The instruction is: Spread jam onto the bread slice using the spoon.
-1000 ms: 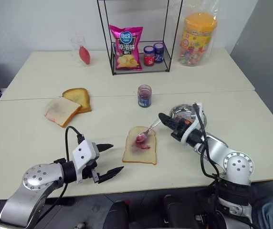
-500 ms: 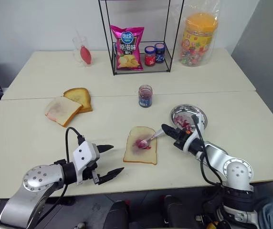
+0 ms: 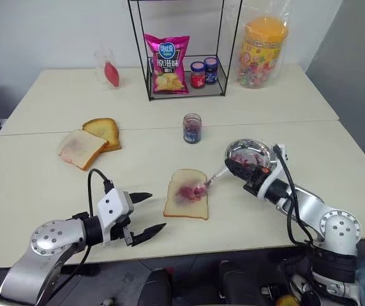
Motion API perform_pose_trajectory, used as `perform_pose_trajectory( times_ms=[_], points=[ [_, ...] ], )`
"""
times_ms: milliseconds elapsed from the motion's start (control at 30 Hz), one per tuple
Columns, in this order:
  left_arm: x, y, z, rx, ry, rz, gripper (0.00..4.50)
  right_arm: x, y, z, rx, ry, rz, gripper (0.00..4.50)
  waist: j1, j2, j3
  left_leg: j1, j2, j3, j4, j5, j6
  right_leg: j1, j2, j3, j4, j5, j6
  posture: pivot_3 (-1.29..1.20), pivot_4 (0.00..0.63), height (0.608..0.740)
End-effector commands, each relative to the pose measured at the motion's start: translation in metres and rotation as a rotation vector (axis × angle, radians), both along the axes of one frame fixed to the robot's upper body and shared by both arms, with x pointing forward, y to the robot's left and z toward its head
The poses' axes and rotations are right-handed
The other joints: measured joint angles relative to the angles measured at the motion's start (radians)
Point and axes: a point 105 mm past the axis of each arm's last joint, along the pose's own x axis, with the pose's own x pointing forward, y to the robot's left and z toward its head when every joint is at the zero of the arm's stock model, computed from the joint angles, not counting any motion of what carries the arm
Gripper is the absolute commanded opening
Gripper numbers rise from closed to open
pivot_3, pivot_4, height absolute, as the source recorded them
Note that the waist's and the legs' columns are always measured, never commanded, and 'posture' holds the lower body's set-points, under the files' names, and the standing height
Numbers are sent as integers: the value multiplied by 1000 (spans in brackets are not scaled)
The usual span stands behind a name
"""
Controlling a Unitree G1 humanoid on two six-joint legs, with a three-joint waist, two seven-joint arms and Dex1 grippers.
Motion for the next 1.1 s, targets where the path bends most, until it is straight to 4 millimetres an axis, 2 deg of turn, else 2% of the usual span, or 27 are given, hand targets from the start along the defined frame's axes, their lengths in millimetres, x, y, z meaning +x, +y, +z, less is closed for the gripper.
perform_pose_trajectory(
  times_ms=[33, 267, 367, 633, 767, 900, 1000, 1100],
  points=[
    [-3, -6, 6, 7, -38, -28, 4500, 10, 14, 2, -4, -22, 0, 36, 0, 0, 0, 0, 0, 0, 0, 0, 0, 0, 0, 0, 0, 0, 1, 0, 150, 740],
    [-5, -6, 4, 1, -35, -29, 4500, 18, 32, -3, -5, -16, 32, 36, 1, 0, 0, 0, 0, 0, 0, 0, 0, 0, 0, 0, 0, 0, 1, 0, 150, 740],
    [-4, -6, 4, -2, -40, -24, 4500, 13, 13, -11, -39, 1, 2, 36, 3, 0, 0, -1, 0, 0, 0, 0, 0, 0, 0, 0, 0, 0, 1, 0, 150, 740],
    [-3, -11, 4, -19, -51, -26, 4500, 4, -28, -14, -90, 6, -71, 36, 5, 0, 0, 0, -1, 0, 0, 0, 0, 0, -1, 1, -1, 0, 0, 0, 150, 740],
    [0, -9, 8, -21, -62, -18, 4500, -4, -35, -2, -76, -25, -76, 36, 4, 0, 0, 0, -1, 1, 0, 0, 0, 0, -1, 1, -1, 0, 0, 0, 150, 740],
    [3, -7, 13, -24, -76, -11, 4500, -3, -31, 21, -22, -89, -71, 36, 2, 0, 0, 0, -1, 1, 0, 0, 0, 0, -1, 1, 0, 0, 0, 0, 150, 740],
    [5, -8, 18, -24, -90, -14, 4500, -1, -30, 30, -9, -116, -71, 36, 2, 0, 0, 0, -1, 1, 0, 0, 0, 0, 0, 1, 0, 0, 0, 0, 150, 740],
    [6, -14, 40, 6, -119, -102, 4500, 7, -38, 51, 8, -180, -96, 36, 2, 0, 0, -1, -1, 1, 0, 0, 0, 0, 0, 1, -1, 0, 0, 0, 150, 740]
  ],
)
